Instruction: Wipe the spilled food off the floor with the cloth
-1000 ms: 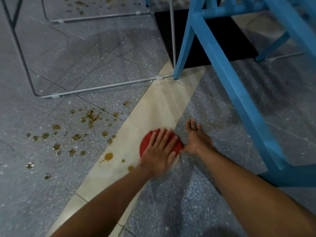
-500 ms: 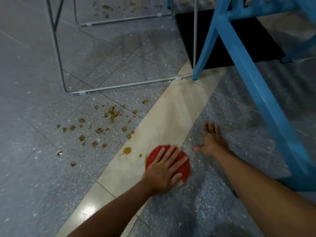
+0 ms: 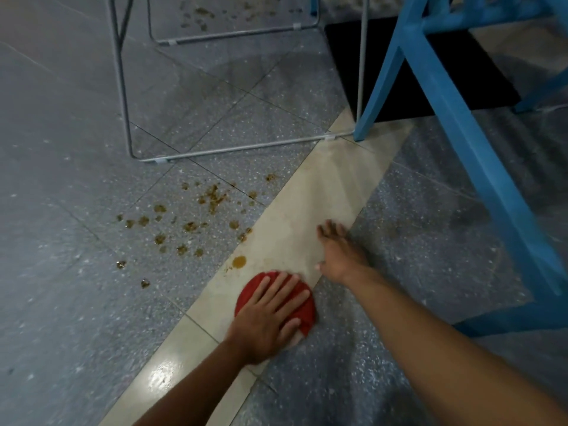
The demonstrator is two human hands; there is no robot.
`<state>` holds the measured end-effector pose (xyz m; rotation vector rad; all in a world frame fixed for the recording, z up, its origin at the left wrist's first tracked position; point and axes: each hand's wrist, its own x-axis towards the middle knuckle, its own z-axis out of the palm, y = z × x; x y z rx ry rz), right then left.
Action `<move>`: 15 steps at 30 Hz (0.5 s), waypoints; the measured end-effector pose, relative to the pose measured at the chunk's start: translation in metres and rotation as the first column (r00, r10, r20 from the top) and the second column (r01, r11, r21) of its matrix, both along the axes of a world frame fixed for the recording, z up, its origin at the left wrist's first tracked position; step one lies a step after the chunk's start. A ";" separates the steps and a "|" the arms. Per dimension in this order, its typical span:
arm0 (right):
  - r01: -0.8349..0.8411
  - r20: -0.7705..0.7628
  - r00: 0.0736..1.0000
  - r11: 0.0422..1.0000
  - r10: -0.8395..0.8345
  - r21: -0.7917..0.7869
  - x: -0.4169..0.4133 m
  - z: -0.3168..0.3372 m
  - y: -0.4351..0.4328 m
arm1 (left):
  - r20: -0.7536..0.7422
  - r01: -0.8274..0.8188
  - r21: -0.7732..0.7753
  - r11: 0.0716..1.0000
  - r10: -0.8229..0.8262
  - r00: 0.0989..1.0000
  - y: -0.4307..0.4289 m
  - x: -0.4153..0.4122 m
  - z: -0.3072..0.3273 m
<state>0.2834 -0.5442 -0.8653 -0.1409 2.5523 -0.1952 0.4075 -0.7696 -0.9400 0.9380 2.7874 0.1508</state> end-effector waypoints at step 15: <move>0.033 0.025 0.999 0.995 -0.036 0.096 -0.017 -0.009 -0.045 | -0.014 -0.551 -0.002 0.835 0.550 0.835 -0.037 -0.015 0.004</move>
